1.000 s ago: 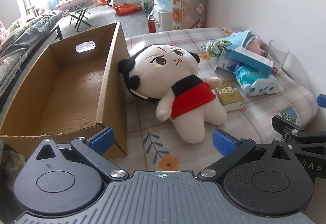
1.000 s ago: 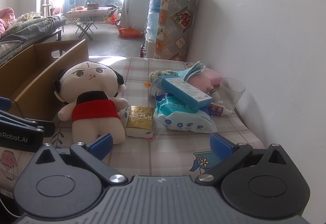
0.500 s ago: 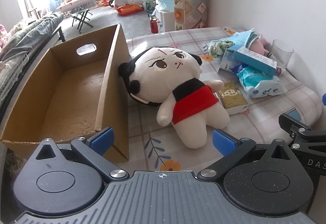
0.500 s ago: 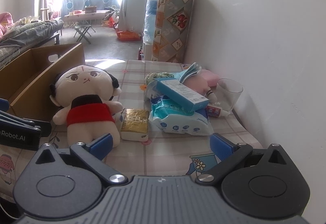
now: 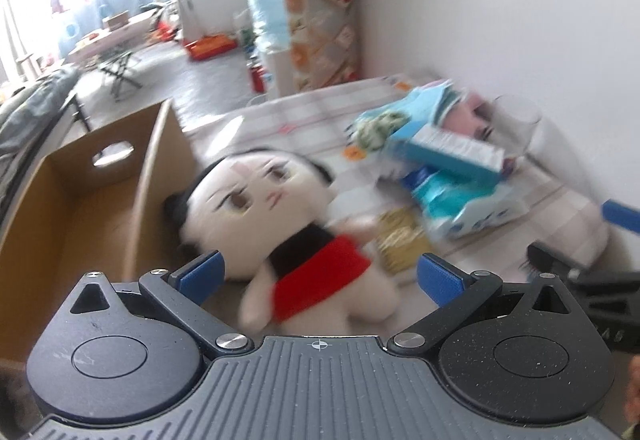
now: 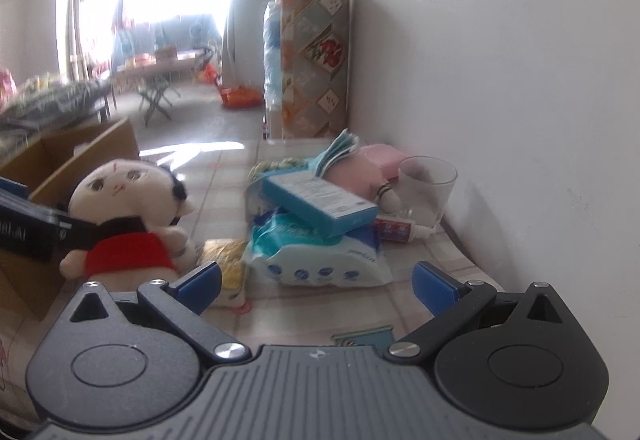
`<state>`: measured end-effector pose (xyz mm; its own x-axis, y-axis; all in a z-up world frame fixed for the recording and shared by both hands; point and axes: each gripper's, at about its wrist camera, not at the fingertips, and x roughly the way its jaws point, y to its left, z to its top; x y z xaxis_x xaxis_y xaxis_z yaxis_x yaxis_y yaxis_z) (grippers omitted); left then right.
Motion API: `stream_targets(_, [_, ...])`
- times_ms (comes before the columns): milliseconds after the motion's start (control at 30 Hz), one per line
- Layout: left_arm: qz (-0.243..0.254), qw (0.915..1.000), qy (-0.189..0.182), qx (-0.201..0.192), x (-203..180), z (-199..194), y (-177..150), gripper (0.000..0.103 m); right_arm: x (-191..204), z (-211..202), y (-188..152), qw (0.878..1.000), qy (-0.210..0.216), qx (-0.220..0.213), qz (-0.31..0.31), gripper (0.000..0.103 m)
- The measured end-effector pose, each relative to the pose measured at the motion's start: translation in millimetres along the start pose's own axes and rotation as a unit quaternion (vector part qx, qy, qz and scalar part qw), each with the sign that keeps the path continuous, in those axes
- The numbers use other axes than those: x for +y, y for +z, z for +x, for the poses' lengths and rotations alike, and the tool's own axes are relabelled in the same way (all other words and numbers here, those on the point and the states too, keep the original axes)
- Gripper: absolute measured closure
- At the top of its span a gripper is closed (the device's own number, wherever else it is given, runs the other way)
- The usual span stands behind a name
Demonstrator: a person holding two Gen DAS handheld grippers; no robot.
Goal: Organize soft objects
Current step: 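Reach the left tool to the blue bandage box and close on it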
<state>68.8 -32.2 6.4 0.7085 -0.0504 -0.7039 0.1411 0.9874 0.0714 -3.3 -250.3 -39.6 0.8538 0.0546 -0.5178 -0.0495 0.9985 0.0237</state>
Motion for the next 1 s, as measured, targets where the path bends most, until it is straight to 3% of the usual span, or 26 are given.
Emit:
stream_targets(233, [-0.003,0.9974,-0.068,-0.024,-20,27,34,0.001,-38,17,-6,0.997,0.022,-0.040,0.054,0.000])
stream_targets(367, [-0.029,0.9912,-0.129,-0.004,-29,50,56,0.004,-55,31,-9,0.994,0.034,-0.052,0.090,0.000])
stream_targets(467, [-0.067,0.9812,-0.180,0.022,-32,72,69,0.006,-67,43,-9,0.991,0.044,-0.065,0.111,0.000])
stream_targets(633, [-0.157,0.9542,-0.242,0.079,-32,112,84,0.012,-76,61,-6,0.988,0.060,-0.073,0.124,0.008])
stream_targets(800, [-0.182,0.9461,-0.244,0.110,-39,145,93,0.022,-83,78,-4,0.985,0.074,-0.073,0.137,0.027])
stream_targets(1000, [-0.211,0.9370,-0.241,0.139,-43,172,95,0.026,-86,99,-3,0.983,0.092,-0.071,0.142,0.037])
